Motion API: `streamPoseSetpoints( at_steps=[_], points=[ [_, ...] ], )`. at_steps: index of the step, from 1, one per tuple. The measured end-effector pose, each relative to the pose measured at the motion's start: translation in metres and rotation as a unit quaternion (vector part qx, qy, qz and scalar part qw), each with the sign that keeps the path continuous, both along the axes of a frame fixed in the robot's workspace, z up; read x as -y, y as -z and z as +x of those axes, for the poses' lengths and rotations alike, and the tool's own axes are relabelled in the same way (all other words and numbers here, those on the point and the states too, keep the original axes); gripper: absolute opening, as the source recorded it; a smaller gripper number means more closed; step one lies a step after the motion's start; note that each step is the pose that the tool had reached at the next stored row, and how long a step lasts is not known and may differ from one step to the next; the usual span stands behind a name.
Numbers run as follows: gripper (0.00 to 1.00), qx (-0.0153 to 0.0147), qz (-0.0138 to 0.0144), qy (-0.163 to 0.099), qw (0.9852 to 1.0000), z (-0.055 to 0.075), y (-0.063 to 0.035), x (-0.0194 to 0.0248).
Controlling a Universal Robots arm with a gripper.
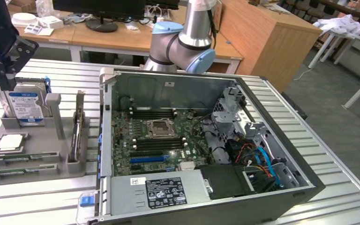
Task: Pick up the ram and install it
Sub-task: 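Pick up the ram and move it above insertion slot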
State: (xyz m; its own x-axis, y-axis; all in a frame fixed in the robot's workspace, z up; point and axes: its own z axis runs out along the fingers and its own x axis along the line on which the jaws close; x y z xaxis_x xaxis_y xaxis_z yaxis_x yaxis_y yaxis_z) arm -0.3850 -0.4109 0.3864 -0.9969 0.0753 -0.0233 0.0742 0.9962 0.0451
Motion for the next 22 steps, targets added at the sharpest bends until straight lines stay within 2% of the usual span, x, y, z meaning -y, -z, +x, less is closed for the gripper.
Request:
streamPoseSetpoints(
  at_steps=[7,12,17,22],
  points=[
    [0.11,0.0,-0.0002,-0.007,1.0,0.0,0.0,0.0],
    [0.11,-0.0001,-0.0009,-0.047,0.9989,0.0,0.0,0.0],
    [0.11,-0.0001,-0.0013,-0.092,0.9957,0.0,0.0001,0.0],
    [0.11,0.0,-0.0014,-0.137,0.9905,0.0,0.0003,0.0]
  ],
)
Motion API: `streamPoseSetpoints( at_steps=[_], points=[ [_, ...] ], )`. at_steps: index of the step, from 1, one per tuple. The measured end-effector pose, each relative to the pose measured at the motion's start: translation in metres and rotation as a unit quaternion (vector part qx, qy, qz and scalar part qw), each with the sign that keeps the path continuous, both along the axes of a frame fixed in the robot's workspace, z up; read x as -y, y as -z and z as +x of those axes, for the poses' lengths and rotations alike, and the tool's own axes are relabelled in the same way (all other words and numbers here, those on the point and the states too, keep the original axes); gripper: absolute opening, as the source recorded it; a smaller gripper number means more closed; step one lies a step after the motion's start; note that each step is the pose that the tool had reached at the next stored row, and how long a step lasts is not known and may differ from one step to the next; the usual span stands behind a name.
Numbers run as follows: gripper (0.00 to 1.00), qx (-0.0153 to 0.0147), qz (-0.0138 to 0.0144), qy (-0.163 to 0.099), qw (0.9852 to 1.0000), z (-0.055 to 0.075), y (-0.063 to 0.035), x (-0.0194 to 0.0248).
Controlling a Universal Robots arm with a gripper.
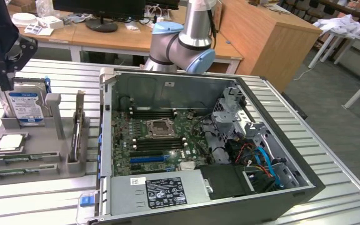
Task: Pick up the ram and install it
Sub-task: 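Pick up the ram and move it above insertion slot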
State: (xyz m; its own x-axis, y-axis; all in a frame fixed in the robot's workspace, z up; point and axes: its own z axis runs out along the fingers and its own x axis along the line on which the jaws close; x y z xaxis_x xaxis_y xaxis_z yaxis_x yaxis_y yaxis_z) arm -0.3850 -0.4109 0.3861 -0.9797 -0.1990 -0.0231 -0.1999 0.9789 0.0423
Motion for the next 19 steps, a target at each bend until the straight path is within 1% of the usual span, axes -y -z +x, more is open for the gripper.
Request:
streamPoseSetpoints(
  at_steps=[2,5,8,10,12,14,17,19],
  points=[
    [0.11,0.0,0.0,-0.018,0.9998,0.0,0.0001,0.0],
    [0.11,0.0,-0.0001,-0.045,0.999,0.0,0.0002,0.0],
    [0.11,0.0,-0.0002,-0.073,0.9974,0.0,0.0002,0.0],
    [0.11,0.0,-0.0002,-0.091,0.9959,0.0,0.0003,0.0],
    [0.11,0.0,-0.0003,-0.109,0.9941,0.0,0.0004,0.0],
    [0.11,0.0,-0.0003,-0.127,0.9919,0.0,0.0004,0.0],
    [0.11,0.0,-0.0004,-0.154,0.9881,0.0,0.0005,0.0],
    [0.11,0.0,-0.0004,-0.172,0.9852,0.0,0.0006,0.0]
  ],
)
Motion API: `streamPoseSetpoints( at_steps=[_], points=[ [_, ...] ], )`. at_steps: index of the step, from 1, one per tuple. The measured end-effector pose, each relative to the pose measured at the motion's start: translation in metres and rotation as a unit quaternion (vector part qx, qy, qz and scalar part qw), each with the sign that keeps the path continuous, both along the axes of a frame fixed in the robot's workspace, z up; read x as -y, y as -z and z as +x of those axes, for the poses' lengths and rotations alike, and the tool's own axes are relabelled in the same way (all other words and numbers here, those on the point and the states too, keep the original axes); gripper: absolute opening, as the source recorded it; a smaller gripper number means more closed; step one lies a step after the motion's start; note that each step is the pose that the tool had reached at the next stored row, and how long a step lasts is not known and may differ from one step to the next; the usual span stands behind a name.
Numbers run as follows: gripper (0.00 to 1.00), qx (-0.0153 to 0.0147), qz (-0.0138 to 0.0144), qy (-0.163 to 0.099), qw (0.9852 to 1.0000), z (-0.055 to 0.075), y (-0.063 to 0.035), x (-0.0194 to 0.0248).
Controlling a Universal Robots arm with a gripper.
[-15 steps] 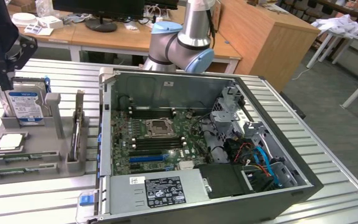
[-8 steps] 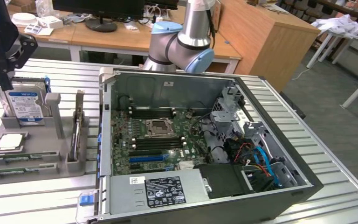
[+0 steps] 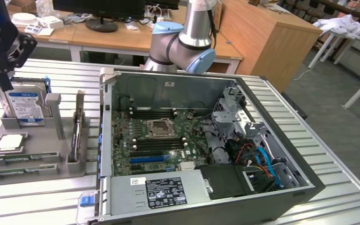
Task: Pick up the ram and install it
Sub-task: 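Pick up the ram and move it above insertion slot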
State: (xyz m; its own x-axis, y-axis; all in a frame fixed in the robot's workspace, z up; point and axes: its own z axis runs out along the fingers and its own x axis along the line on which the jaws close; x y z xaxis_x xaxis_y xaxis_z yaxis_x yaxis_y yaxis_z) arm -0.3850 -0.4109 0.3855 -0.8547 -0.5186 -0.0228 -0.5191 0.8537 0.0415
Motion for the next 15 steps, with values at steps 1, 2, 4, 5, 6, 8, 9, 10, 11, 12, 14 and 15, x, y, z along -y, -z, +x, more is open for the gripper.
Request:
streamPoseSetpoints(
  at_steps=[1,2,4,5,6,8,9,10,11,12,14,15],
  points=[
    [0.11,0.0,0.0,-0.009,1.0,0.0,0.0,0.0],
    [0.11,0.0,0.0,-0.018,0.9998,0.0,0.0001,0.0],
    [0.11,0.0,-0.0001,-0.037,0.9993,0.0,0.0001,0.0],
    [0.11,0.0,-0.0001,-0.046,0.999,0.0,0.0002,0.0],
    [0.11,0.0,-0.0001,-0.055,0.9985,0.0,0.0002,0.0],
    [0.11,0.0,-0.0001,-0.073,0.9974,0.0,0.0003,0.0],
    [0.11,0.0,-0.0001,-0.082,0.9966,0.0,0.0003,0.0],
    [0.11,0.0,-0.0001,-0.091,0.9958,0.0,0.0003,0.0],
    [0.11,0.0,-0.0002,-0.1,0.995,0.0,0.0003,0.0],
    [0.11,0.0,-0.0002,-0.109,0.994,0.0,0.0004,0.0],
    [0.11,0.0,-0.0002,-0.127,0.9919,0.0,0.0005,0.0],
    [0.11,0.0,-0.0002,-0.136,0.9907,0.0,0.0005,0.0]
  ],
)
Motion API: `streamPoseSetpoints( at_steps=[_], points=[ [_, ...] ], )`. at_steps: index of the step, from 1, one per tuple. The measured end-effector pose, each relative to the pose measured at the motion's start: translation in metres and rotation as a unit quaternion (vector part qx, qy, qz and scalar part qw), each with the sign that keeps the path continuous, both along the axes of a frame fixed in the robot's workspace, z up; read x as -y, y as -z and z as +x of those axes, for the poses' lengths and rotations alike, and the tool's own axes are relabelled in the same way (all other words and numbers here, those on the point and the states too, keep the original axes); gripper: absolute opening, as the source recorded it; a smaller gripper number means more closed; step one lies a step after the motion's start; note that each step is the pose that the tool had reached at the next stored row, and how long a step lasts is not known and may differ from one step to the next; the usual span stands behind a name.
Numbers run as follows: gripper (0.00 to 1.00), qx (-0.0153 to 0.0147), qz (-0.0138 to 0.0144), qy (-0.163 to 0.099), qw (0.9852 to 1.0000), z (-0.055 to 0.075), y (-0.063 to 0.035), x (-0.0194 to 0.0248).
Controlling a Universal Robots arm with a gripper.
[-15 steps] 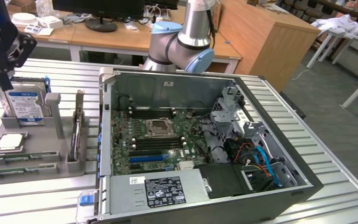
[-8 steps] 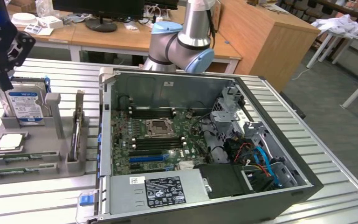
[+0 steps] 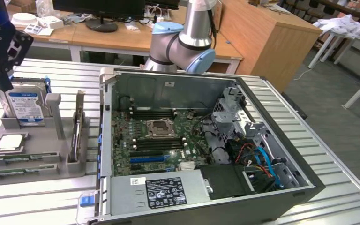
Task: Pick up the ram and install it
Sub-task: 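Pick up the ram and move it above insertion slot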
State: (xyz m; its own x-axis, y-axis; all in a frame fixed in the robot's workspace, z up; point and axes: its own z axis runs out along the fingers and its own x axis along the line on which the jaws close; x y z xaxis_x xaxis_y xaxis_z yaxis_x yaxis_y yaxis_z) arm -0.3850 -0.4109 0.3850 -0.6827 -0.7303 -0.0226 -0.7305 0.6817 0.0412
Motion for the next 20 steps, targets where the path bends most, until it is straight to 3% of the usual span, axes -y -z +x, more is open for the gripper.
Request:
streamPoseSetpoints(
  at_steps=[5,10,14,20],
  points=[
    [0.11,0.0,-0.0001,-0.045,0.999,0.0,0.0001,0.0],
    [0.11,0.0,-0.0001,-0.091,0.9959,0.0,0.0003,0.0],
    [0.11,0.0,-0.0002,-0.127,0.9919,0.0,0.0005,0.0],
    [0.11,0.0,-0.0002,-0.181,0.9836,0.0,0.0008,0.0]
  ],
)
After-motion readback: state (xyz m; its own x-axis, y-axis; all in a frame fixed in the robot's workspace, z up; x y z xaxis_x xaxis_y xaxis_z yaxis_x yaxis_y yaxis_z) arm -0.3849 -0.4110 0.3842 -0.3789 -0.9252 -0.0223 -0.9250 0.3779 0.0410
